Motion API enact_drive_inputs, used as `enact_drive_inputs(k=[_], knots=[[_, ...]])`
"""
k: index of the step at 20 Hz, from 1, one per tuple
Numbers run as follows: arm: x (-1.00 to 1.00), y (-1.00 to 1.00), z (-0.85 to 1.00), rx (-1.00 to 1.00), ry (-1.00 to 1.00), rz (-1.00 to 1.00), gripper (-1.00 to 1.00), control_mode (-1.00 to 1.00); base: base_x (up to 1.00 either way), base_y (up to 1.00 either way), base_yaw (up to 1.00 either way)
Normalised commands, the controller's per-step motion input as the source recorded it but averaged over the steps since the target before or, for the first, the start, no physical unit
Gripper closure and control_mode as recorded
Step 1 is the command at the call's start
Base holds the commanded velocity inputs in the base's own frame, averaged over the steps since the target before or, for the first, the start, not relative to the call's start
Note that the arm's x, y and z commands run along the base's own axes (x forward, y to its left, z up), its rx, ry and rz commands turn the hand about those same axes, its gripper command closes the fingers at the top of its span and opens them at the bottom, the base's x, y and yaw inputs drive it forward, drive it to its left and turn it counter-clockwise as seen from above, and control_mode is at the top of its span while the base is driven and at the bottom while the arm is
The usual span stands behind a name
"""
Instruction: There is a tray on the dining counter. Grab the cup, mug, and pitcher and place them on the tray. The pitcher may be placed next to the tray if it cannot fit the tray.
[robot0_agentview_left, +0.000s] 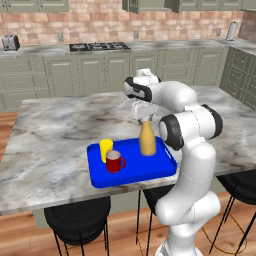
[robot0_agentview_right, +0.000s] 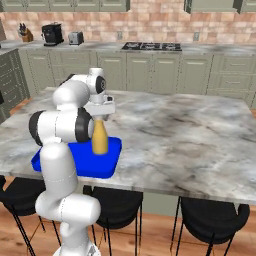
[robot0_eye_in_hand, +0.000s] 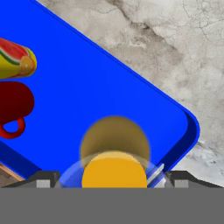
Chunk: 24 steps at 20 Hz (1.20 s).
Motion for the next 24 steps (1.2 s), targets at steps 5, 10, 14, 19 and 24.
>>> enact_drive_inputs(k=[5,10,14,19,24], knots=[[-0.06,0.00,0.04,0.00,0.00,0.00,-1.00,-1.00,0.00,0.00,0.00],[-0.46,0.00,0.25,0.00,-0.03,0.00,-1.00,-1.00,0.00,0.00,0.00],[-0.38,0.00,0.50,0.00,-0.05,0.00,-1.00,-1.00,0.00,0.00,0.00],[-0.41,0.00,0.63,0.00,-0.08,0.00,-1.00,-1.00,0.00,0.00,0.00],[-0.82,-0.03,0.49,0.00,-0.09,-0.04,-1.00,-1.00,0.00,0.00,0.00]])
